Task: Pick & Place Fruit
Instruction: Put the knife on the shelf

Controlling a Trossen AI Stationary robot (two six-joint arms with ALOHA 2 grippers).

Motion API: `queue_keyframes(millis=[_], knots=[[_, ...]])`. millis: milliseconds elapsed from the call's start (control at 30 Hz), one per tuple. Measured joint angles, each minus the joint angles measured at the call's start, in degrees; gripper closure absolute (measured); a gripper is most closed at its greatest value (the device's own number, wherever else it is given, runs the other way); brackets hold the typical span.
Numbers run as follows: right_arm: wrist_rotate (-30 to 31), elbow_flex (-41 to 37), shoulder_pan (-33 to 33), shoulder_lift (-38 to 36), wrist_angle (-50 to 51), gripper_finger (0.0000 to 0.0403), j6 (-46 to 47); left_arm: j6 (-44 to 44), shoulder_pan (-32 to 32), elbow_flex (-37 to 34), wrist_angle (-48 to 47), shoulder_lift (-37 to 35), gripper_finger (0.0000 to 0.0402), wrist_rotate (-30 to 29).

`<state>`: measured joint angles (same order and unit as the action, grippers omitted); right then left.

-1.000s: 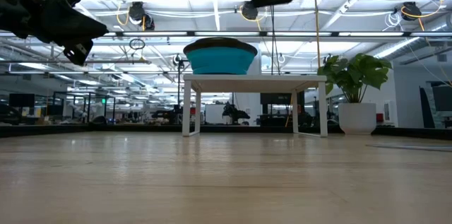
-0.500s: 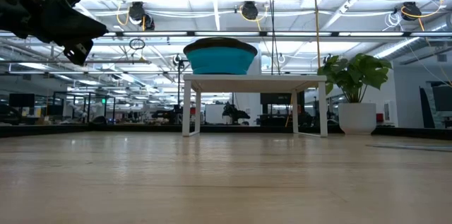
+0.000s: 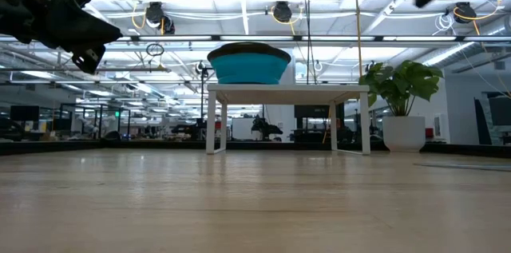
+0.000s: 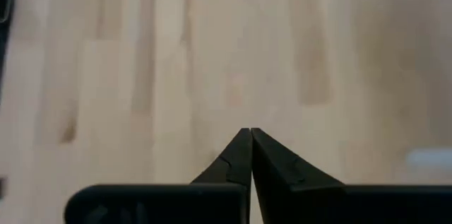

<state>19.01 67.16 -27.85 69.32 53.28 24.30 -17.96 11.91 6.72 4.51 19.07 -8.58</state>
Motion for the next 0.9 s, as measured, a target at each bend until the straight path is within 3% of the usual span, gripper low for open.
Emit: queue_keyframes(millis=[167,567,900], knots=[[-4.8,0.0,-2.7,0.2,4.4,0.0402,7.3,0.6,0.0,0.0,0.0,0.0,0.0380,0.0],[-16.6,-5.8,-6.1,0.2,4.0,0.0396,22.0,2.8,0.0,0.0,0.0,0.0,0.0380,-0.3],[-25.3,-13.5,-6.4,0.2,-0.9,0.0330,30.7,2.8,0.0,0.0,0.0,0.0,0.0380,-0.4]])
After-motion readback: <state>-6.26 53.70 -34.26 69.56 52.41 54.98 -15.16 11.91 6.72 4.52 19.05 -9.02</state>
